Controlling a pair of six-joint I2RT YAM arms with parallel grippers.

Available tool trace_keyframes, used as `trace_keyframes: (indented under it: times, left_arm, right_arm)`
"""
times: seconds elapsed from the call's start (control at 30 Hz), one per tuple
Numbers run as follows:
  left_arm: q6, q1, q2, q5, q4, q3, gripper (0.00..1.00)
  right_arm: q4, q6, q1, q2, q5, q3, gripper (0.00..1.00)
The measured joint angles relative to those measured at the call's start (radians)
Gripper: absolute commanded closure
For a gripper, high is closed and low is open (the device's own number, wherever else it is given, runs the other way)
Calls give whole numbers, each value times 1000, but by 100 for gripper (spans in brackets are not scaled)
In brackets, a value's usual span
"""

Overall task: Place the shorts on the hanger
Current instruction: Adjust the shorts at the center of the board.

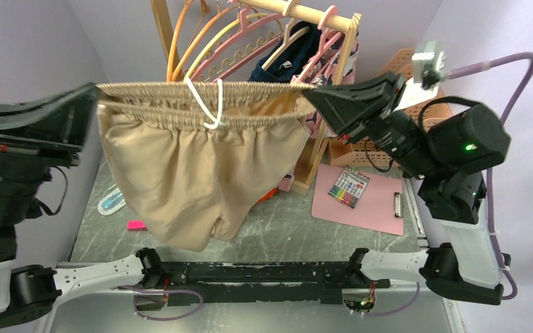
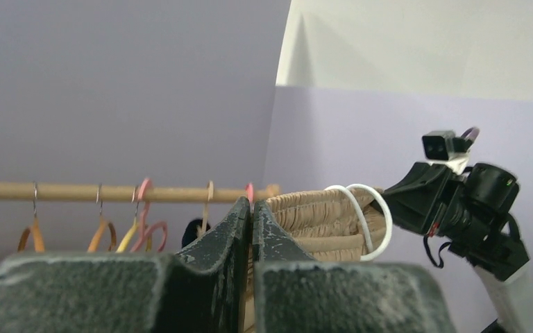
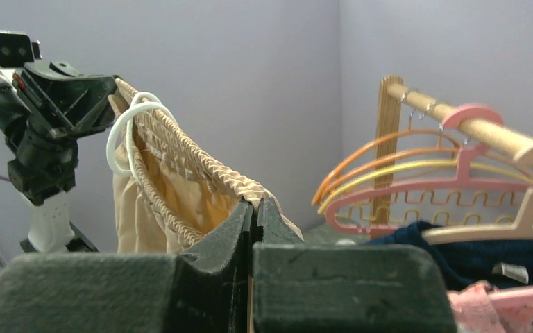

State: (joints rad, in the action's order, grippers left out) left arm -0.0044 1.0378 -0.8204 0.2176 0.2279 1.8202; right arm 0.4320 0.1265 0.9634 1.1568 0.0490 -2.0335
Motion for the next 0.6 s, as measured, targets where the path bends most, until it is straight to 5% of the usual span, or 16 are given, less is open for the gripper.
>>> trace_keyframes:
  times: [0.27, 0.6]
  left_arm:
    - [-44, 0, 182, 74, 63, -323, 93]
    - [-142, 0, 230, -154, 106, -248, 93]
  right_arm:
    - [16, -21, -2, -194, -14, 378, 100]
    - [86, -89, -2, -222, 286, 246, 100]
